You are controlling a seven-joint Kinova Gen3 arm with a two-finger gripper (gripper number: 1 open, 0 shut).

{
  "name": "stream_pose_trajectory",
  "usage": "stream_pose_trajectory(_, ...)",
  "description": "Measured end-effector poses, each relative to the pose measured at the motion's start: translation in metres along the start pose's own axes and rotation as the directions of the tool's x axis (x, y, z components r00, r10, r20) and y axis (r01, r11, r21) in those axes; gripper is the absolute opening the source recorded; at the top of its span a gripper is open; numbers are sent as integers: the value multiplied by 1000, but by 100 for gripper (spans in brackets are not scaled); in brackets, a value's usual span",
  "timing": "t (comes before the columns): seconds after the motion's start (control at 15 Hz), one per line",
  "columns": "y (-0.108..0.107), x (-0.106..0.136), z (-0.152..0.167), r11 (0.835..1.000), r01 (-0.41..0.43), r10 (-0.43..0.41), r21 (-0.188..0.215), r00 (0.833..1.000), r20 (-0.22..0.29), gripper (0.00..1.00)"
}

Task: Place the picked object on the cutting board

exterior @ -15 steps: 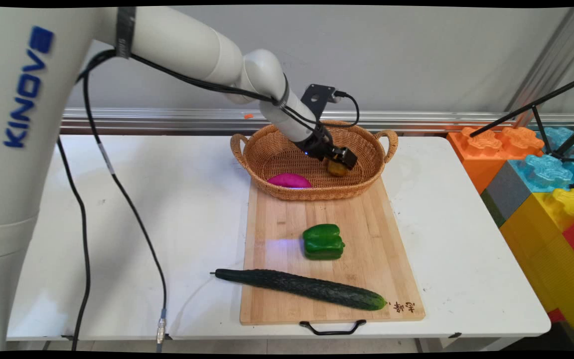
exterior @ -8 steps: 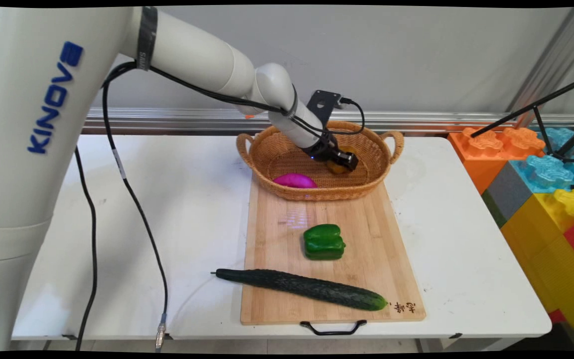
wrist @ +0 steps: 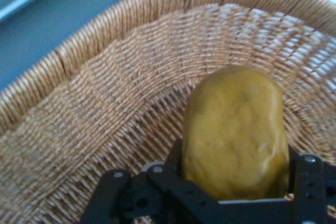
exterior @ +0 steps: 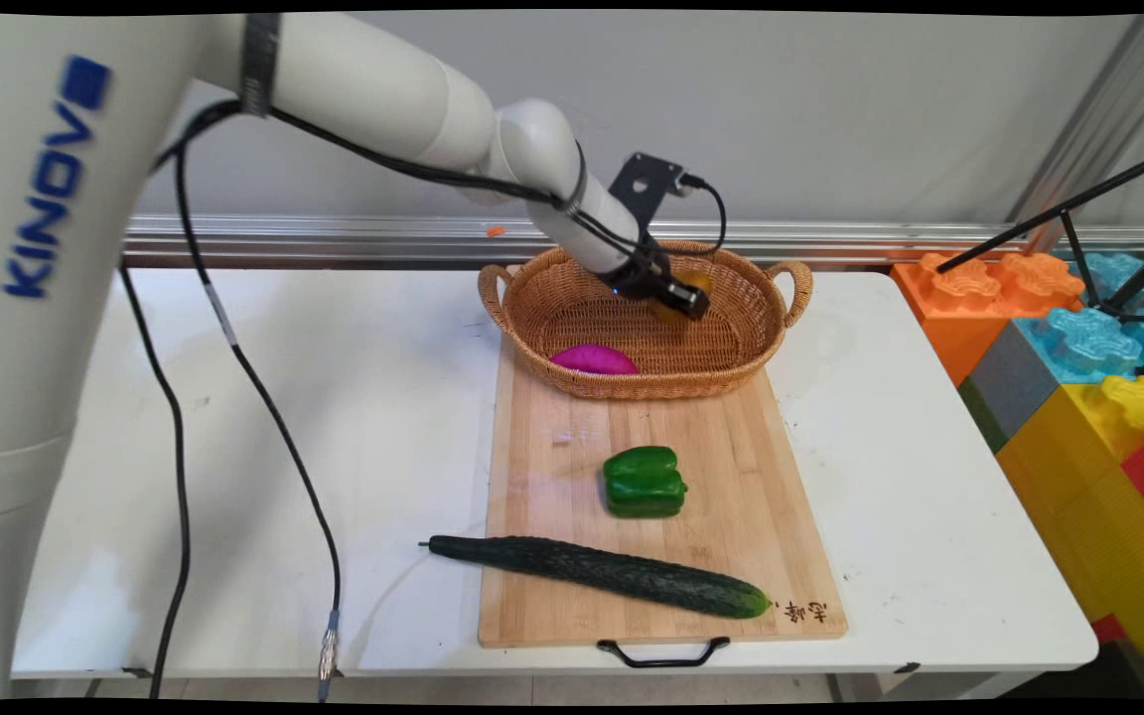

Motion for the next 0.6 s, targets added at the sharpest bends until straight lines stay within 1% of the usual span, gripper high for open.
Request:
stream_pose_trajectory(0.13,1,8,-23,999,-34,34,-9,999,-11,0)
stream_pose_trajectory(0.33,6,18,-54,996,-86,86,-37,996,-18,0)
stream_pose_trajectory(0.47,12,24,-85,984,-158,157,-87,987,-18,0)
stream_pose_trajectory(0.53,15,25,-95,977,-184,184,-109,983,-16,0)
stream_pose_trajectory(0.6,19,25,-109,965,-221,222,-140,975,-12,0)
